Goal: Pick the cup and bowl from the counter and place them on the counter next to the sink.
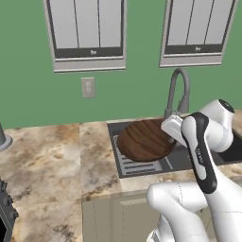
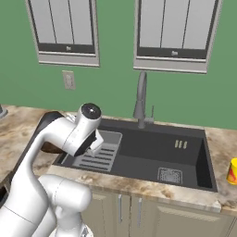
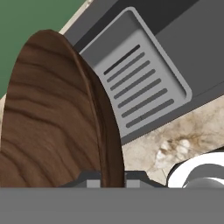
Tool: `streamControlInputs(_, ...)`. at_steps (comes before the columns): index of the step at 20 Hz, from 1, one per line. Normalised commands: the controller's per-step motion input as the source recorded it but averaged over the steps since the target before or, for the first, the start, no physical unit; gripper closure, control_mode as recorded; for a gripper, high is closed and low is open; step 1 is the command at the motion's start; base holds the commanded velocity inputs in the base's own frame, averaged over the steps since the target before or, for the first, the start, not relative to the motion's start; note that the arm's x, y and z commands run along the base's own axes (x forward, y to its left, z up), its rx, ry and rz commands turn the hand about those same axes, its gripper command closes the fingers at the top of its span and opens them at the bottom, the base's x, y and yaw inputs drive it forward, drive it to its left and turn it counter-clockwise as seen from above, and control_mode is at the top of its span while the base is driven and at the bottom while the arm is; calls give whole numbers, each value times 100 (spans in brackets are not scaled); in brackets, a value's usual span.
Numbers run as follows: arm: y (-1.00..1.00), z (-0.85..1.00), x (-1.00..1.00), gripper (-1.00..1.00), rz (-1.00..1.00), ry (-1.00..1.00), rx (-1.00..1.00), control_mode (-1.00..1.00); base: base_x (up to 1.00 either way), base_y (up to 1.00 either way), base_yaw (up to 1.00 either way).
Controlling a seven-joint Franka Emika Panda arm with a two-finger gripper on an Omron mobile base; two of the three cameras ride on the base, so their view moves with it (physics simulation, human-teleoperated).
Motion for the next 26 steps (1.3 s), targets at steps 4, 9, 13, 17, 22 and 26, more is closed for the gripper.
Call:
streamControlInputs(4,0,0,0,100,0,0,0,100,0,0,0)
streamControlInputs(9,0,0,0,100,0,0,0,100,0,0,0)
streamControlInputs(13,0,0,0,100,0,0,0,-100,0,0,0)
streamControlInputs(17,3,0,0,100,0,0,0,-100,0,0,0)
streamControlInputs(22,23,0,0,100,-1,0,0,-100,0,0,0)
streamControlInputs(26,36,0,0,100,-3,0,0,-100,0,0,0)
